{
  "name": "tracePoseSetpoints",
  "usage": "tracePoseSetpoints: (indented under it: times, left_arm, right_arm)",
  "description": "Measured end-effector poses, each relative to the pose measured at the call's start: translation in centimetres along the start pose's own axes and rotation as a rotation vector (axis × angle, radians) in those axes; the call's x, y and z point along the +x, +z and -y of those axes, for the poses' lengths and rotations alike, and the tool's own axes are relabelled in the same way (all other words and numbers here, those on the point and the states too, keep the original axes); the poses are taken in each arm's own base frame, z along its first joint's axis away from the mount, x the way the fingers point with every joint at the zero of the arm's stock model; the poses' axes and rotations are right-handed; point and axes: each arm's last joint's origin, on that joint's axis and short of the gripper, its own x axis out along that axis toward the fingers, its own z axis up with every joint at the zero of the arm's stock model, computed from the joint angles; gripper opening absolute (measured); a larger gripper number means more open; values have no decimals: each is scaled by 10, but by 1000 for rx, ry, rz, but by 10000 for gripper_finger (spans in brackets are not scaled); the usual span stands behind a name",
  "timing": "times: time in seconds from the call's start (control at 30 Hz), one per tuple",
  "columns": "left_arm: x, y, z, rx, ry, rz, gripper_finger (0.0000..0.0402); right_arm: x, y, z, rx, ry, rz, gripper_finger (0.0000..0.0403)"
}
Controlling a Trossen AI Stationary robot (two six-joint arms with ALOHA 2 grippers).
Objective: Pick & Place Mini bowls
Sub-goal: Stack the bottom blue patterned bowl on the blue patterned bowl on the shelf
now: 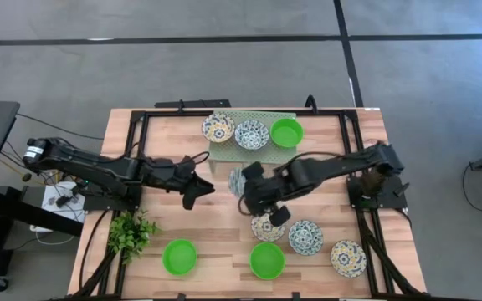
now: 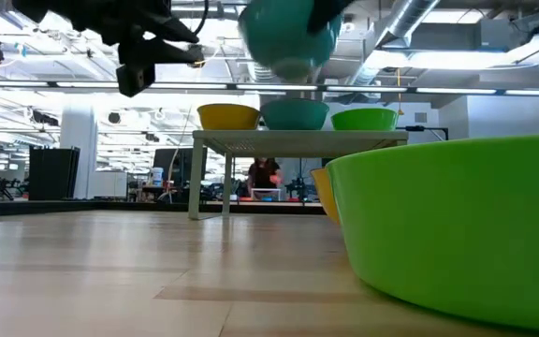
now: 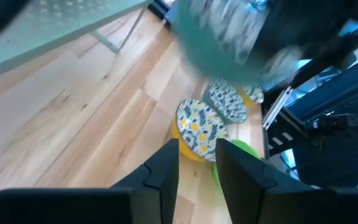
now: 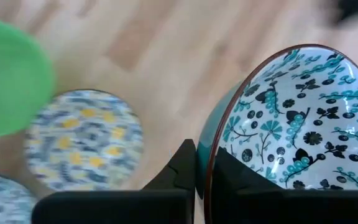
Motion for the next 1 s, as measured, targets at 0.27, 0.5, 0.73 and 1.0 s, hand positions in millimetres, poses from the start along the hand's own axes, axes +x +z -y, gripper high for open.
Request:
tracePoseSetpoints:
  times: [0.27,0.5,0.73,1.0]
  left_arm:
    - [5,-3,-2,3,15,-18,106]
    - [4,-2,-1,3,11,-13,106]
    - [4,-2,-1,3,11,-13,106]
    - [4,-2,-1,29,9,-12,106]
  right_arm:
    - [-30,-29,45,164,-237,-19,20]
    - [-3,-52,85,217,-153,-67,14]
    - [18,-68,104,235,-129,-141,20]
    - [22,-82,121,279,-127,-147,27]
